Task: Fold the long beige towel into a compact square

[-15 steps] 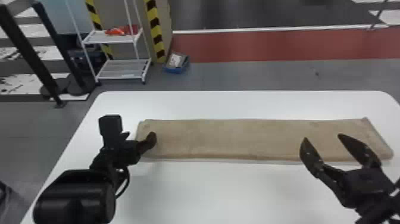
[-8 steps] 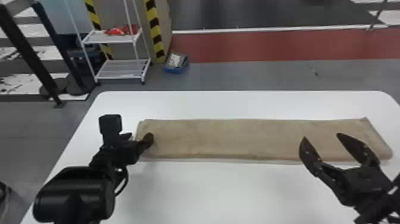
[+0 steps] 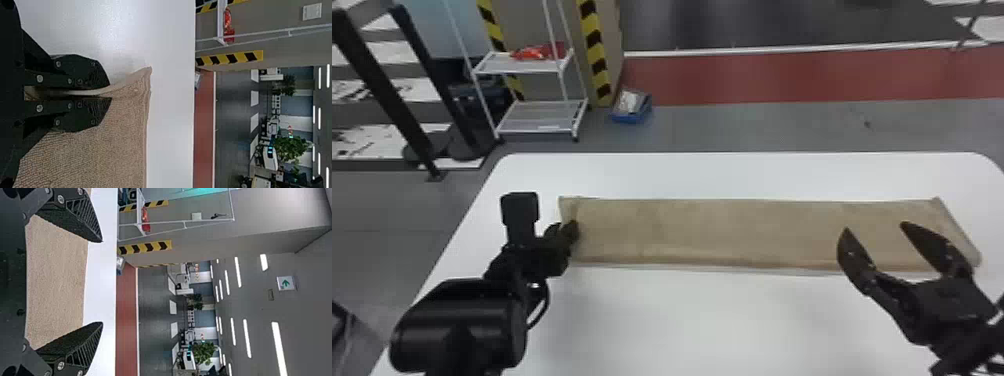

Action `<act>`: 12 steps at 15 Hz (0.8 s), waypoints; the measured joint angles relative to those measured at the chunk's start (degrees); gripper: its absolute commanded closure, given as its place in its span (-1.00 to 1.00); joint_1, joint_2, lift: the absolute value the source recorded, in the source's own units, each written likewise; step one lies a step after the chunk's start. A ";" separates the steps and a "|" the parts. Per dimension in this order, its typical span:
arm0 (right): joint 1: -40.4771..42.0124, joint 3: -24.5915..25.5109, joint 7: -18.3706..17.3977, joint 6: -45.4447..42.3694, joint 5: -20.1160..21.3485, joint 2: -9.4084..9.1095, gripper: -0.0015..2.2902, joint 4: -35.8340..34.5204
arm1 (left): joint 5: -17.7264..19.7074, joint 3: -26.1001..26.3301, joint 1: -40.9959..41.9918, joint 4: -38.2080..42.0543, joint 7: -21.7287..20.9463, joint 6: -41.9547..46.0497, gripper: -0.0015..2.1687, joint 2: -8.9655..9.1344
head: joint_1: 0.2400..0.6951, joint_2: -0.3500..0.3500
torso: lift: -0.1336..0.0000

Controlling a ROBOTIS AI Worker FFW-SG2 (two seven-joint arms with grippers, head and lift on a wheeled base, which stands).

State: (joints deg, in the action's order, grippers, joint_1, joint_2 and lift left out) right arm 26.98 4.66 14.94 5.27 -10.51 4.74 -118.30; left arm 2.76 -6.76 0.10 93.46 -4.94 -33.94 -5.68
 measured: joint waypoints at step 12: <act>-1.38 1.90 -0.52 0.36 -3.02 2.03 -0.89 -0.05 | 2.89 9.35 -2.58 14.52 7.79 -16.64 0.60 2.12 | 1.00 -0.01 | -0.78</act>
State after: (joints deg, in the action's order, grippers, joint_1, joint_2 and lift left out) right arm 25.60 6.55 14.42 5.63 -13.54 6.77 -118.35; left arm 5.65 2.59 -2.48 107.98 2.85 -50.58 -3.56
